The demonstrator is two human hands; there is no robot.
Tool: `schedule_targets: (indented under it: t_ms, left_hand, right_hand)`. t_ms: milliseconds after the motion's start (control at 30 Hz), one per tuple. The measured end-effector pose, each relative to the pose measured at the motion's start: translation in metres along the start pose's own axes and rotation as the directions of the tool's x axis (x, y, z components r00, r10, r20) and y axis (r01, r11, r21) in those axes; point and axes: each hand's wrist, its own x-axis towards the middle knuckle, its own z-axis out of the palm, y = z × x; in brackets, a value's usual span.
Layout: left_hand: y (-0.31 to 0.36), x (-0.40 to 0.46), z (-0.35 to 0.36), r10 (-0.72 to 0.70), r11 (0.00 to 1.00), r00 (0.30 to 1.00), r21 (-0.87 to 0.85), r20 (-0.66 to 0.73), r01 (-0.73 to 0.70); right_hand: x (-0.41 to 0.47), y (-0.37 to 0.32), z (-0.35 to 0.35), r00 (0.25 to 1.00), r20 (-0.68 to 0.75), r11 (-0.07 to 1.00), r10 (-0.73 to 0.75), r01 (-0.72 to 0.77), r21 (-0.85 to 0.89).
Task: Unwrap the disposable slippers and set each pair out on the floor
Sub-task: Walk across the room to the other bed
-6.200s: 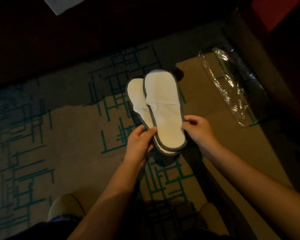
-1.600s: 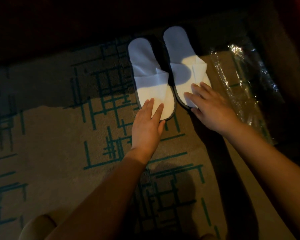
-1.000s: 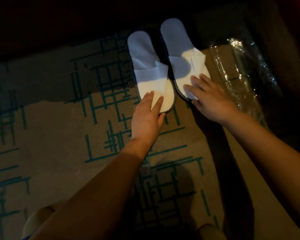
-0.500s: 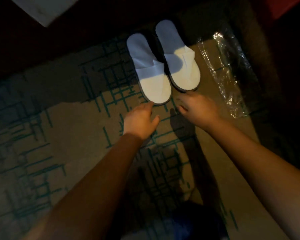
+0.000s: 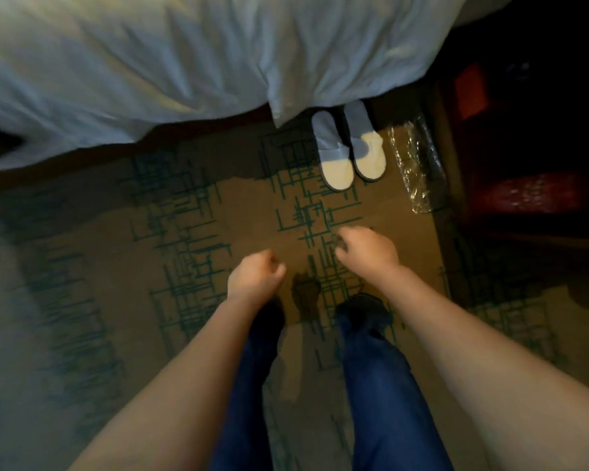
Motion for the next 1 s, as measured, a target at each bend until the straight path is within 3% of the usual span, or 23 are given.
schedule_targets:
  t_ms: [200, 400, 567, 667, 800, 1000]
  left_hand:
    - [-0.033, -0.138, -0.098, -0.034, 0.999, 0.999, -0.029, -0.017, 0.033]
    - [-0.067, -0.227, -0.144, -0.057, 0.996, 0.992, -0.070, -0.114, 0.050]
    - [-0.089, -0.283, -0.127, -0.253, 0.922, 0.944, -0.349, -0.211, 0.169]
    - [-0.099, -0.318, -0.103, -0.392, 0.822, 0.886, -0.526, -0.249, 0.216]
    - [-0.108, -0.364, -0.059, -0.606, 0.611, 0.751, -0.758, -0.263, 0.228]
    - [-0.112, -0.405, 0.022, -0.794, 0.253, 0.607, -0.931, -0.045, 0.262]
  right_hand:
    - [-0.109, -0.088, -0.049, 0.994, 0.105, 0.999, 0.038, -0.037, -0.009]
    - [-0.172, -0.143, -0.075, 0.996, 0.083, 0.996, 0.040, -0.047, 0.079]
    - [-0.193, -0.159, -0.081, 0.994, 0.103, 0.994, -0.044, 0.033, 0.108]
    - [-0.204, -0.154, -0.078, 0.986, 0.123, 0.992, -0.116, 0.109, 0.063]
    - [-0.212, -0.140, -0.071, 0.969, 0.165, 0.982, -0.183, 0.187, -0.010]
    - [-0.213, -0.138, -0.055, 0.923, 0.316, 0.937, -0.221, 0.291, -0.193]
